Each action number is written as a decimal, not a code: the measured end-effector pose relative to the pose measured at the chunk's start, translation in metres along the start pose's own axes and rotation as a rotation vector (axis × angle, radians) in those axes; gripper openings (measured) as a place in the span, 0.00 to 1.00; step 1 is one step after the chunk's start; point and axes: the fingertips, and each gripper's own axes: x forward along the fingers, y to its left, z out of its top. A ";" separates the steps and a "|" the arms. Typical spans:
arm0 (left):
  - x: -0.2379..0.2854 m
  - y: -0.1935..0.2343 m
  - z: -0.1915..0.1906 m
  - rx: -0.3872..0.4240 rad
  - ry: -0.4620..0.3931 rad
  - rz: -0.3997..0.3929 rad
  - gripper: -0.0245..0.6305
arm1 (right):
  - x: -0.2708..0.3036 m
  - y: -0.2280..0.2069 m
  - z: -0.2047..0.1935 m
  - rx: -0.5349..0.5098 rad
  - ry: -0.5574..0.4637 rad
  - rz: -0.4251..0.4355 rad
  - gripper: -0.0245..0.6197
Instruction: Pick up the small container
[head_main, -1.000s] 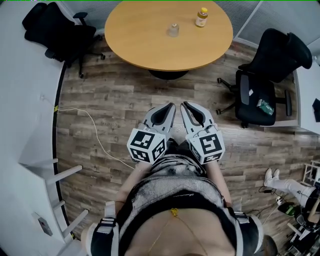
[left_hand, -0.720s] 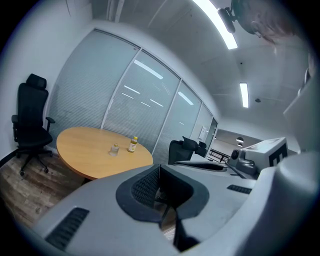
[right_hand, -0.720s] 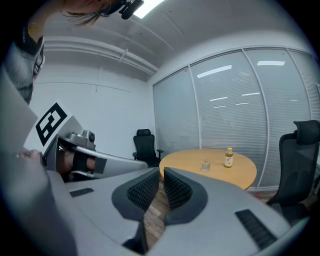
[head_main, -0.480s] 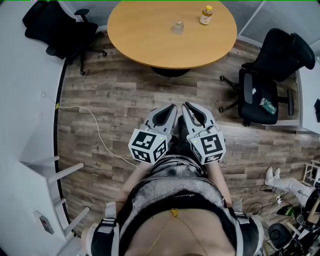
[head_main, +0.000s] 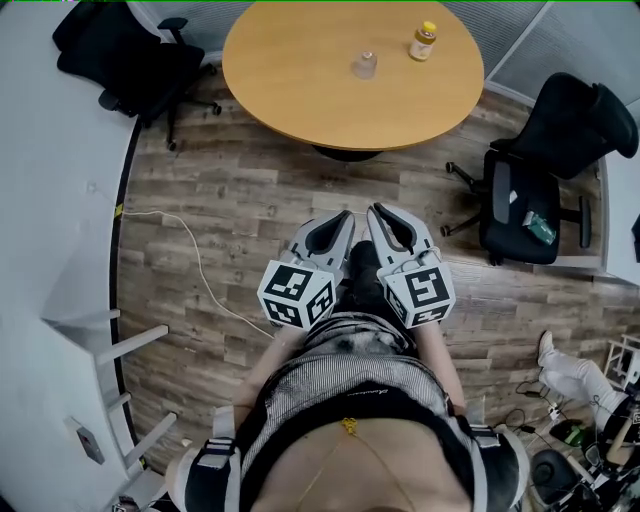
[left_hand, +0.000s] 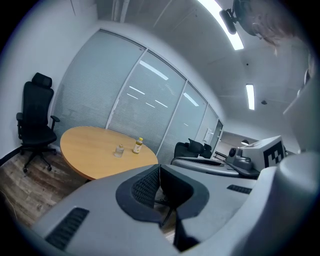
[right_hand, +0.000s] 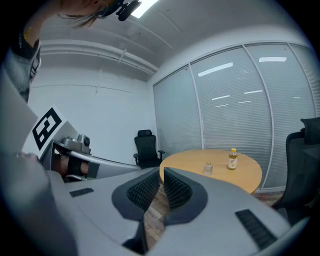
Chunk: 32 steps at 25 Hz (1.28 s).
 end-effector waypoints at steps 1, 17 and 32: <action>0.004 0.002 0.003 0.002 -0.002 0.002 0.07 | 0.003 -0.003 0.002 -0.002 0.000 0.002 0.10; 0.083 0.026 0.044 0.002 -0.013 0.028 0.07 | 0.057 -0.070 0.031 -0.022 -0.011 0.050 0.10; 0.132 0.035 0.065 0.002 -0.018 0.079 0.07 | 0.092 -0.112 0.046 -0.040 -0.009 0.141 0.10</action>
